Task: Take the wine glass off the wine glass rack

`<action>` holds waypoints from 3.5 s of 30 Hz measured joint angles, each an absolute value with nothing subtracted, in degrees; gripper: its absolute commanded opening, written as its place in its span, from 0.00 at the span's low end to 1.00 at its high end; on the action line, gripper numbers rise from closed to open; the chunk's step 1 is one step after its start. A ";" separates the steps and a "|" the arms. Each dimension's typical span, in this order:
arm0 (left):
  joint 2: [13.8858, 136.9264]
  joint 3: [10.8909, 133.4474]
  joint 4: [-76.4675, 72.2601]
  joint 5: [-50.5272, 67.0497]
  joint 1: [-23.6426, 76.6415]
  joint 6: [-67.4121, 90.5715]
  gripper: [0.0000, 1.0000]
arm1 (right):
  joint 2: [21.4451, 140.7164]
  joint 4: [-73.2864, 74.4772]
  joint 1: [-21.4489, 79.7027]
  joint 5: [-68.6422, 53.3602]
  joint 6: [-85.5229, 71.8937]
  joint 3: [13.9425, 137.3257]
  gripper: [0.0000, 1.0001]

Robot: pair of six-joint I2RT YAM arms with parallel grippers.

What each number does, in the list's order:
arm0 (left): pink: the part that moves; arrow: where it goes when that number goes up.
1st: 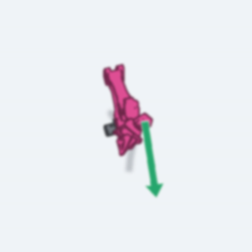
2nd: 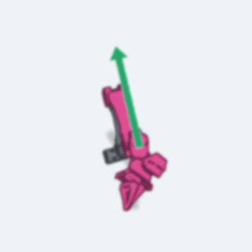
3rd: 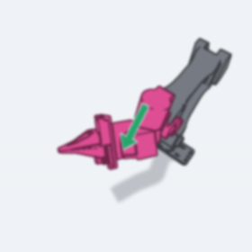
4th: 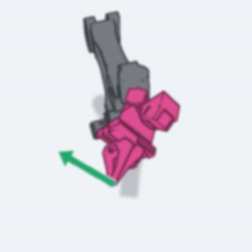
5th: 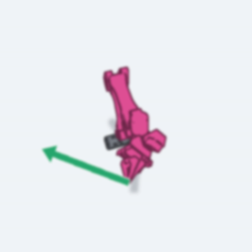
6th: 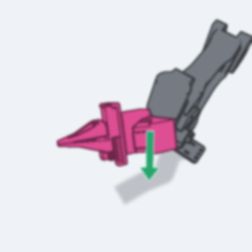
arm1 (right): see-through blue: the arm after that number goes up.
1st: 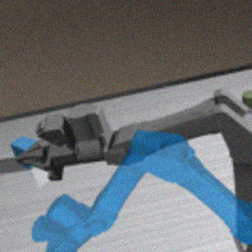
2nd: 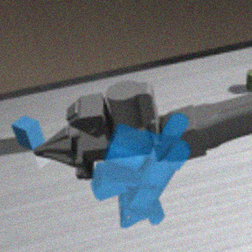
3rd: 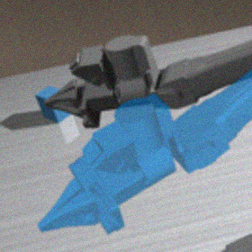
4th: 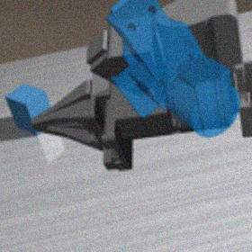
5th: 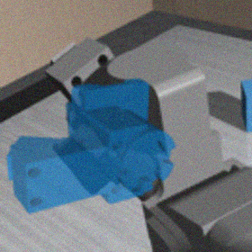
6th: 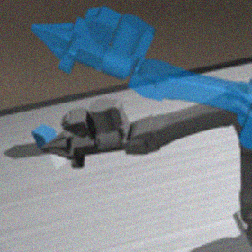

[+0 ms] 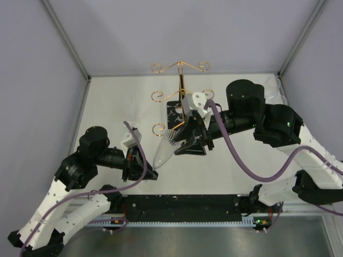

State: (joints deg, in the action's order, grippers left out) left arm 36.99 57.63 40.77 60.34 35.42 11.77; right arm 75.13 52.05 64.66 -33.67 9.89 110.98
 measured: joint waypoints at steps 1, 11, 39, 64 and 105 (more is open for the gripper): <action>36.95 57.63 40.77 60.34 35.42 11.77 0.00 | 75.37 52.10 64.66 -33.69 9.89 110.98 0.38; 36.47 57.63 41.17 59.86 35.64 11.68 0.00 | 77.67 52.53 64.66 -34.46 10.39 110.98 0.00; 33.58 59.70 41.12 36.34 35.83 7.70 0.61 | 73.65 53.87 64.38 -34.46 11.88 108.73 0.00; 23.05 61.82 37.95 -15.75 35.83 16.64 0.60 | 108.79 54.26 64.36 -14.90 13.76 129.47 0.00; 26.89 60.34 35.92 -17.52 35.83 16.19 0.61 | 129.12 52.95 58.72 -6.94 13.23 137.36 0.06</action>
